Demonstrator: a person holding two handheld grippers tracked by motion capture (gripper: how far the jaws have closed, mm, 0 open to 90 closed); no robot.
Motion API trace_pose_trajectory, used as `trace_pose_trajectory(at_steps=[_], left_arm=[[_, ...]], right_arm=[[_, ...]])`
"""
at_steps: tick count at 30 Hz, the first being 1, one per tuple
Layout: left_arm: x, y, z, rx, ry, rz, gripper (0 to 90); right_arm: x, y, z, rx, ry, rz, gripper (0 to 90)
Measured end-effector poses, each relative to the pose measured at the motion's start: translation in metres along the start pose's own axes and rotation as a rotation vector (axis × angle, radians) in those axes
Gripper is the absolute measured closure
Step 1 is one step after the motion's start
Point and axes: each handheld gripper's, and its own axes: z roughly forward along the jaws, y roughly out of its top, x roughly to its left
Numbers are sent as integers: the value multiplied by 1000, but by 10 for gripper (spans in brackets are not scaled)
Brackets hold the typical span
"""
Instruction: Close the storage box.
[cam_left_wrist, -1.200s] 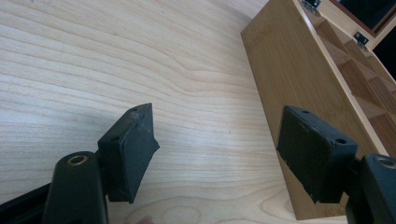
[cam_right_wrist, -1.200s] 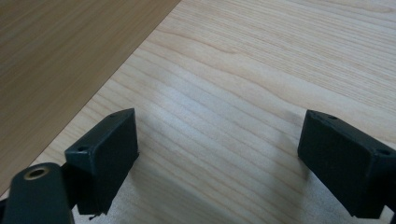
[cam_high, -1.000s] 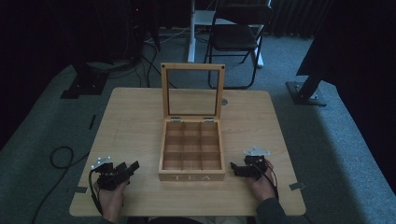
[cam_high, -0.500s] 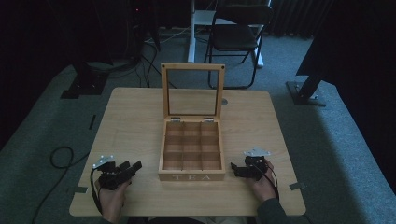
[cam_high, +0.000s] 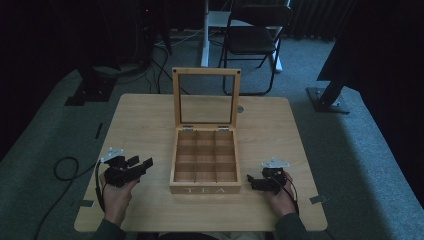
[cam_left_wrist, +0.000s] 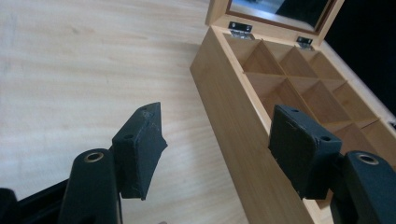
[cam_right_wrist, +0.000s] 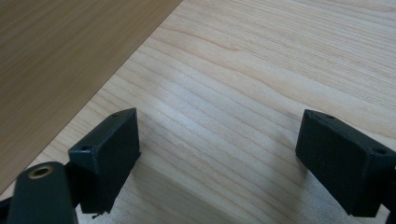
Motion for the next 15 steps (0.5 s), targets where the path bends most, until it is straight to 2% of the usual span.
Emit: trace_pose_trajectory(at_steps=[6, 15], left_arm=[[-7, 24, 1, -4, 19, 71, 355], [-14, 57, 0, -37, 37, 142, 329]], right_arm=[[0, 0, 0, -1, -1, -1, 131], [0, 0, 0, -1, 0, 1, 131]])
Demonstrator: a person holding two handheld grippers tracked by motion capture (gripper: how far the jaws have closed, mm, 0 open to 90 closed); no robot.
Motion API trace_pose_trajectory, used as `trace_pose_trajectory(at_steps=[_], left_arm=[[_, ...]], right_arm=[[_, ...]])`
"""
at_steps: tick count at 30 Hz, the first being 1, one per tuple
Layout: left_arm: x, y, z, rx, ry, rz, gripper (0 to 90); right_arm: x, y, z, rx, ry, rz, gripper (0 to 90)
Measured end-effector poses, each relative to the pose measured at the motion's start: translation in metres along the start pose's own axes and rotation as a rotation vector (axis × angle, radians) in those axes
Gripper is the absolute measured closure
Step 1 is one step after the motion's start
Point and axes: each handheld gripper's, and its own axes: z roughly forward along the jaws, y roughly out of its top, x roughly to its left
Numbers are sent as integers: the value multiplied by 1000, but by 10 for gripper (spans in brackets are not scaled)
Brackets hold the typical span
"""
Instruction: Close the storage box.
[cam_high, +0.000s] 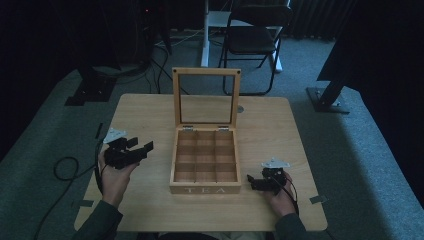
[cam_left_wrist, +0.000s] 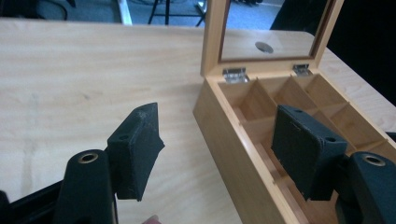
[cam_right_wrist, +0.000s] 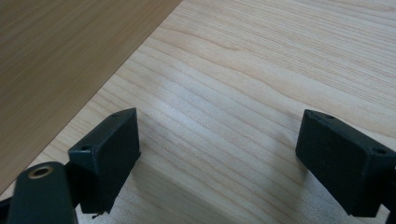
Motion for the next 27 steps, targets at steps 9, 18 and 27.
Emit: trace_pose_trajectory(at_steps=[9, 18, 27], left_arm=[[-2, 21, 5, -19, -14, 14, 321], [-4, 42, 22, -17, -48, 96, 313], [-7, 68, 36, -21, 2, 130, 320]], right_arm=[[0, 0, 0, -1, -1, -1, 131], [0, 0, 0, 0, 0, -2, 131], [1, -1, -1, -1, 8, -10, 131]])
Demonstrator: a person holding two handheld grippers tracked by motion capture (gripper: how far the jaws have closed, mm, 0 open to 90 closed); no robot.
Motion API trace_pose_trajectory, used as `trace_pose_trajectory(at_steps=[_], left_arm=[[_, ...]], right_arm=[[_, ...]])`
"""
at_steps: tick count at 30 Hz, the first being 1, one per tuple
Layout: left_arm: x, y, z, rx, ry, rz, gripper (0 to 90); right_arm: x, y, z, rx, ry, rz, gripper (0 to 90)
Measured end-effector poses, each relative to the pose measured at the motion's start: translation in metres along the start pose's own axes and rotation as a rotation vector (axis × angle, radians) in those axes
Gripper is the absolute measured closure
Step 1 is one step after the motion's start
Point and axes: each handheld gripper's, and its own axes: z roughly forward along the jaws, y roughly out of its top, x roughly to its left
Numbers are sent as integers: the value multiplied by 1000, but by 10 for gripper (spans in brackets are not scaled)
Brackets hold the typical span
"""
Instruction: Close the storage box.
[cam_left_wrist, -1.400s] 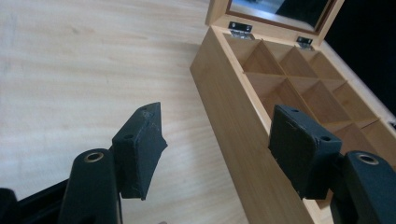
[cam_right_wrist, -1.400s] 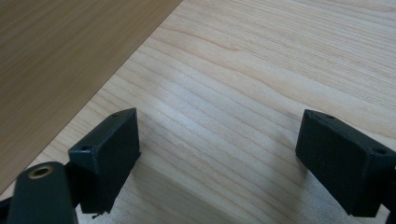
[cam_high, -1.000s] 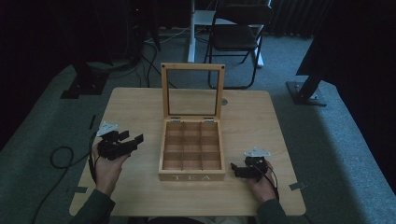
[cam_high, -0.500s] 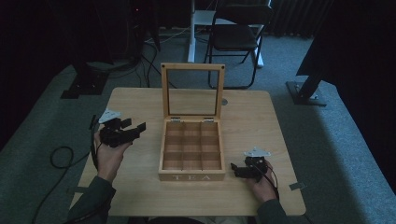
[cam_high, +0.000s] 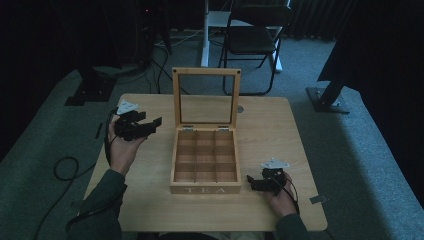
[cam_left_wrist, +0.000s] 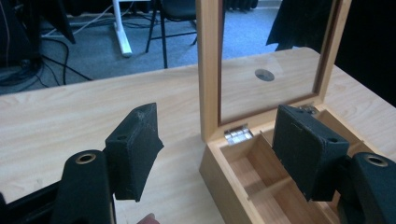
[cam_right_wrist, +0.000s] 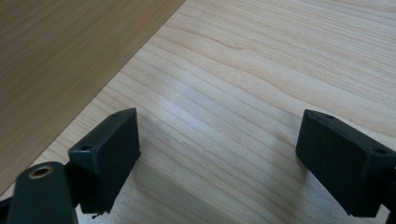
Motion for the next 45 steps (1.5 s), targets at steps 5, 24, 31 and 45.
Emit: trace_pose_trajectory(at_steps=[5, 24, 31, 45], left_arm=[[2, 11, 5, -4, 15, 34, 325], [20, 43, 33, -20, 21, 58, 310], [17, 46, 46, -9, 28, 76, 306], [12, 52, 70, -19, 36, 59, 295]], right_arm=[[0, 0, 0, -1, 0, -1, 131], [0, 0, 0, 1, 2, -2, 131], [0, 0, 0, 1, 2, -2, 131], [1, -1, -1, 1, 5, -5, 131]])
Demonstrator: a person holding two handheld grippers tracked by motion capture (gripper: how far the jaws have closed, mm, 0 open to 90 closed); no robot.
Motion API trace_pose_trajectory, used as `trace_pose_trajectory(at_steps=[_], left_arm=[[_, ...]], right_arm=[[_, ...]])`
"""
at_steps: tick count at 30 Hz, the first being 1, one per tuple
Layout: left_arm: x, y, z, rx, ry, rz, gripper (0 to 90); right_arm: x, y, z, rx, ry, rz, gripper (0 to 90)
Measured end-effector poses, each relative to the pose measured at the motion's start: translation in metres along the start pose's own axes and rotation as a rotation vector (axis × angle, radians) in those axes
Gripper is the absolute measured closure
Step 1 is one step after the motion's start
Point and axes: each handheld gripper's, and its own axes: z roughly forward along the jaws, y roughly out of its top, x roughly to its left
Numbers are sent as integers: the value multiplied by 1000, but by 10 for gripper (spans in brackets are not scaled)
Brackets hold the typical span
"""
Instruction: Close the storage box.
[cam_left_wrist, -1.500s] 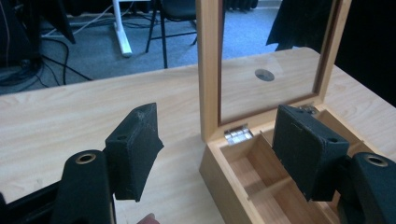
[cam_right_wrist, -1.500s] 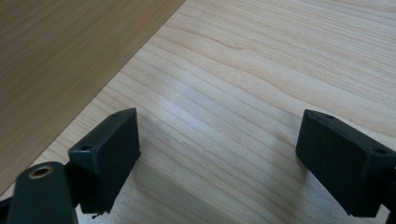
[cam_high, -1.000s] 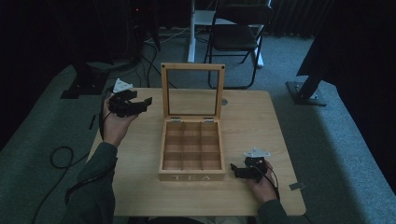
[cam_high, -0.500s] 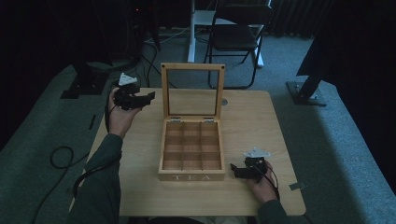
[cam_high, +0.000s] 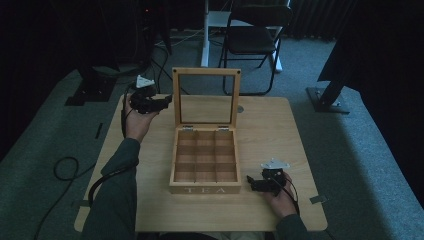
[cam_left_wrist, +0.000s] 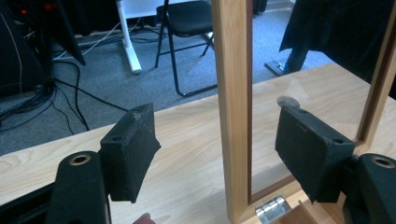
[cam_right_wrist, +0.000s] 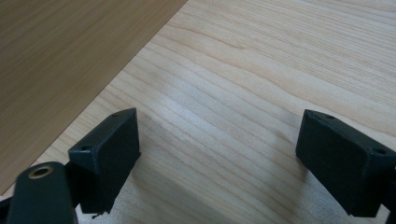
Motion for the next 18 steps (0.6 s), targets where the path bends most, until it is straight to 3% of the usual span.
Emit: trace_pose_trajectory(at_steps=[11, 18], left_arm=[[-7, -2, 22, 24, 1, -20, 296], [-7, 4, 37, 43, -2, -17, 294]], right_arm=[[0, 0, 0, 0, 2, -2, 132], [1, 0, 0, 0, 3, -3, 132]])
